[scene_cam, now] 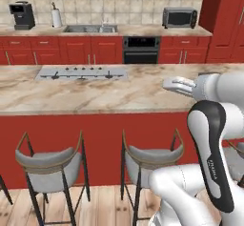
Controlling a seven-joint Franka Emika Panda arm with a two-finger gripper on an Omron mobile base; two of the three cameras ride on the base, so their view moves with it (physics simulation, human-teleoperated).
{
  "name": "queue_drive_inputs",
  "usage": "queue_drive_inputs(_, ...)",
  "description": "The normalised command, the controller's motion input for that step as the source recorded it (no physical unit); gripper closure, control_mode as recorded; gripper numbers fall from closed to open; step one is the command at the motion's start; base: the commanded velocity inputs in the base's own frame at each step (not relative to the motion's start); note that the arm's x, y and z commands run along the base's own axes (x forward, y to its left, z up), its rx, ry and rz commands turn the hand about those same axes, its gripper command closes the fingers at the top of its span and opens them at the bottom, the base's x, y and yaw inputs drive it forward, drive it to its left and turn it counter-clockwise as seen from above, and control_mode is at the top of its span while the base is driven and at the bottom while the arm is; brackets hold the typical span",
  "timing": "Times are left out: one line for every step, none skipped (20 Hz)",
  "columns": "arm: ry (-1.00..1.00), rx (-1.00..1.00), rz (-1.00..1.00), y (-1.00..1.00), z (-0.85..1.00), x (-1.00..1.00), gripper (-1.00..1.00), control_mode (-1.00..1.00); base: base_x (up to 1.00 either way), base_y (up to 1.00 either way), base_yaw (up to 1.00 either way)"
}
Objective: Retrieve the tupperware and aluminum foil from the cabinet and place them on the dining counter near the plate with bell pepper and hot dog to prepare for storing leftovers.
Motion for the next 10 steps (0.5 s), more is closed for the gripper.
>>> queue_drive_inputs(0.0, 0.0, 0.0, 0.0, 0.0, 0.0, -1.0, 1.0, -0.14, 1.0, 0.53)
queue_drive_inputs(0.0, 0.0, 0.0, 0.0, 0.0, 0.0, -1.0, 1.0, -0.06, 1.0, 0.52)
queue_drive_inputs(0.0, 0.0, 0.0, 0.0, 0.0, 0.0, -1.0, 1.0, 0.0, 1.0, 0.5)
queue_drive_inputs(0.0, 0.0, 0.0, 0.0, 0.0, 0.0, -1.0, 1.0, 0.0, 1.0, 0.48)
queue_drive_inputs(0.0, 0.0, 0.0, 0.0, 0.0, 0.0, -1.0, 1.0, 0.0, 1.0, 0.46)
queue_drive_inputs(0.0, 0.0, 0.0, 0.0, 0.0, 0.0, -1.0, 1.0, 0.0, 1.0, 0.45)
queue_drive_inputs(0.0, 0.0, 0.0, 0.0, 0.0, 0.0, -1.0, 1.0, 0.0, 1.0, 0.44)
queue_drive_inputs(0.0, 0.0, 0.0, 0.0, 0.0, 0.0, -1.0, 1.0, 0.0, 1.0, 0.43)
queue_drive_inputs(0.0, 0.0, 0.0, 0.0, 0.0, 0.0, -1.0, 1.0, 0.0, 1.0, 0.43)
queue_drive_inputs(0.0, 0.0, 0.0, 0.0, 0.0, 0.0, -1.0, 1.0, 0.0, 1.0, 0.43)
